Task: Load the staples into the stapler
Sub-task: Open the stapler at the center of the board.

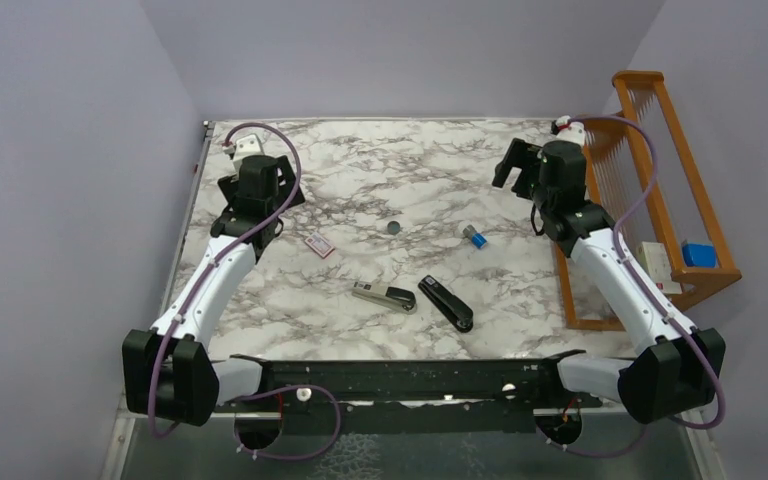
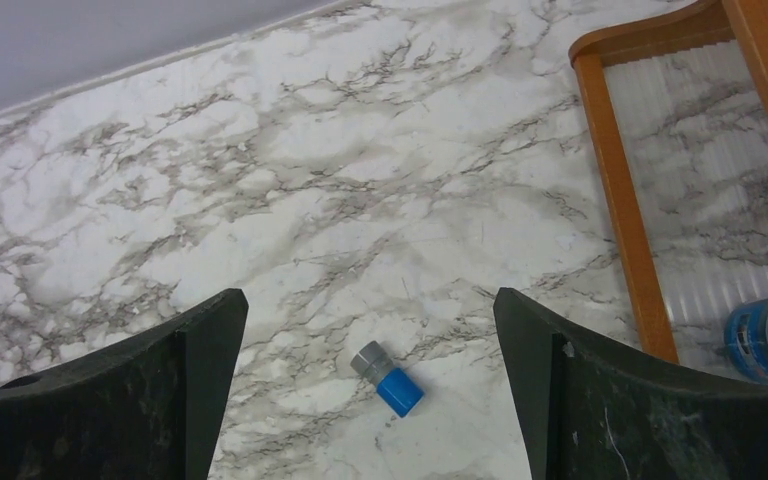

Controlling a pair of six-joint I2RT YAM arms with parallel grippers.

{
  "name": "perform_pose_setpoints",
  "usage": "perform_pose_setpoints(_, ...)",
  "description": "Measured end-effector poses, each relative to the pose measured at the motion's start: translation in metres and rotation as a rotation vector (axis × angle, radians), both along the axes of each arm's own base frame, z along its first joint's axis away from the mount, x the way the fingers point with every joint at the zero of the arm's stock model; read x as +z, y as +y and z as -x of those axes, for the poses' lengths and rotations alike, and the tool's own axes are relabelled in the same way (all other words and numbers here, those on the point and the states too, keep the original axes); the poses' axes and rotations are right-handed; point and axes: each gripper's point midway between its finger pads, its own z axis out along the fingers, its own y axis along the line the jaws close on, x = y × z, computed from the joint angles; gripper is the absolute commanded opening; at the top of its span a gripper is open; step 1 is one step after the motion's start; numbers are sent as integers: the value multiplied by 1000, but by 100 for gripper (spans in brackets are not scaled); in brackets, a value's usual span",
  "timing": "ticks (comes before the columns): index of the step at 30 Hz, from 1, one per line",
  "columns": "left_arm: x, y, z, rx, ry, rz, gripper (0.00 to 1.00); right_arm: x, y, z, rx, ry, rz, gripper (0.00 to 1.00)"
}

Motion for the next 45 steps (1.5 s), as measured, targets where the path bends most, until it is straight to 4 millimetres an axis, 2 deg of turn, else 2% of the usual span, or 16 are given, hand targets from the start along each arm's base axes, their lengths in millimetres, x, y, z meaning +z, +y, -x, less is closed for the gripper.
perform_pose_setpoints(9,10,-9,-11,-71,-25,22,99,7,9,-1,73,3,-51,99)
perform_pose_setpoints(17,15,-24,-25,-163,-20,36,99,-3,40,10,281,56,-73,100)
perform_pose_setpoints(23,10,-36,-29,-220,1,62,99,-19,68,29,476,120,-108,100)
perform_pose_setpoints(28,8,-46,-26,-266,15,84,99,-45,85,55,580,224,-108,100)
perform_pose_setpoints(32,2,-61,-20,-309,33,91,99,-64,114,87,686,325,-65,95)
perform_pose_setpoints(38,-39,-86,7,-384,133,110,99,-92,159,136,870,435,12,94)
perform_pose_setpoints(42,-58,-86,20,-379,185,128,99,-108,182,163,1009,457,49,93)
perform_pose_setpoints(45,-63,-86,23,-375,197,137,99,-121,202,173,1109,460,87,85)
